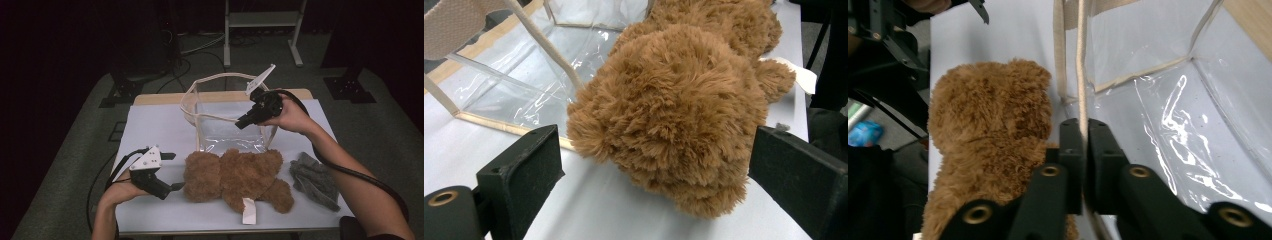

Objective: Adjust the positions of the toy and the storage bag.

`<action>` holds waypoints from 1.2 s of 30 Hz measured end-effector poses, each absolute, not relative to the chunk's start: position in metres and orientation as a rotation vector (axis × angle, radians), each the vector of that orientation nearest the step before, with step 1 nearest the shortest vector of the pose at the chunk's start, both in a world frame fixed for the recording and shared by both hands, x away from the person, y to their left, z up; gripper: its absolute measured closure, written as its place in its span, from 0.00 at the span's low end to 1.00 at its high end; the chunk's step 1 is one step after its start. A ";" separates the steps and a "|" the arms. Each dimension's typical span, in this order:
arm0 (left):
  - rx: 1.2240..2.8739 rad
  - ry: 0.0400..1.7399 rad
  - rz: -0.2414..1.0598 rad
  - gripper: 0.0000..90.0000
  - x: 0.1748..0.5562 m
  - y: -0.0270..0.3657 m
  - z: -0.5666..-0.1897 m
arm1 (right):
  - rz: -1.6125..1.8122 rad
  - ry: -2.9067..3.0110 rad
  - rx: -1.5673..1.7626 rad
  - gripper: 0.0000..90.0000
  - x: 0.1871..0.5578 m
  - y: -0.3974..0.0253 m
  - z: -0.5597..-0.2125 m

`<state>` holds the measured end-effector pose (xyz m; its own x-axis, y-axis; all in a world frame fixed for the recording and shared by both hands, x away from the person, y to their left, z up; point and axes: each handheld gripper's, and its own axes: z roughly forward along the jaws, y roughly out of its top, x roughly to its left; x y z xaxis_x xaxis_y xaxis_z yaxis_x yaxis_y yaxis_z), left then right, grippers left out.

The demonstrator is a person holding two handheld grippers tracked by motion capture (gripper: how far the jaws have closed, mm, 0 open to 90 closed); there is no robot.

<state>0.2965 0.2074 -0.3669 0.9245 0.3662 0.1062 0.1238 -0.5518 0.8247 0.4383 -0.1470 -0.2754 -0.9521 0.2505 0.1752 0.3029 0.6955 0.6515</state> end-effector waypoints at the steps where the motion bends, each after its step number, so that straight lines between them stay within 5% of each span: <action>1: 2.149 0.350 0.331 0.07 0.297 0.208 -0.367 | -1.122 -2.834 -0.471 0.79 0.438 -0.148 -0.274; 12: 2.154 0.348 0.333 0.07 0.296 0.208 -0.367 | -1.272 -2.822 -0.456 0.42 0.425 -0.160 -0.247; 21: 2.146 0.351 0.333 0.07 0.295 0.208 -0.367 | -1.315 -2.827 -0.363 0.35 0.398 -0.157 -0.234; 36: 2.147 0.361 0.335 0.07 0.295 0.210 -0.367 | -1.186 -2.787 -0.237 0.29 0.360 -0.134 -0.286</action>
<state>0.2955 0.2100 -0.3674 0.9207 0.3764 0.1034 0.1313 -0.5480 0.8261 0.3599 -0.1338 -0.2859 -0.9825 0.1027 0.1552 0.1831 0.6841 0.7061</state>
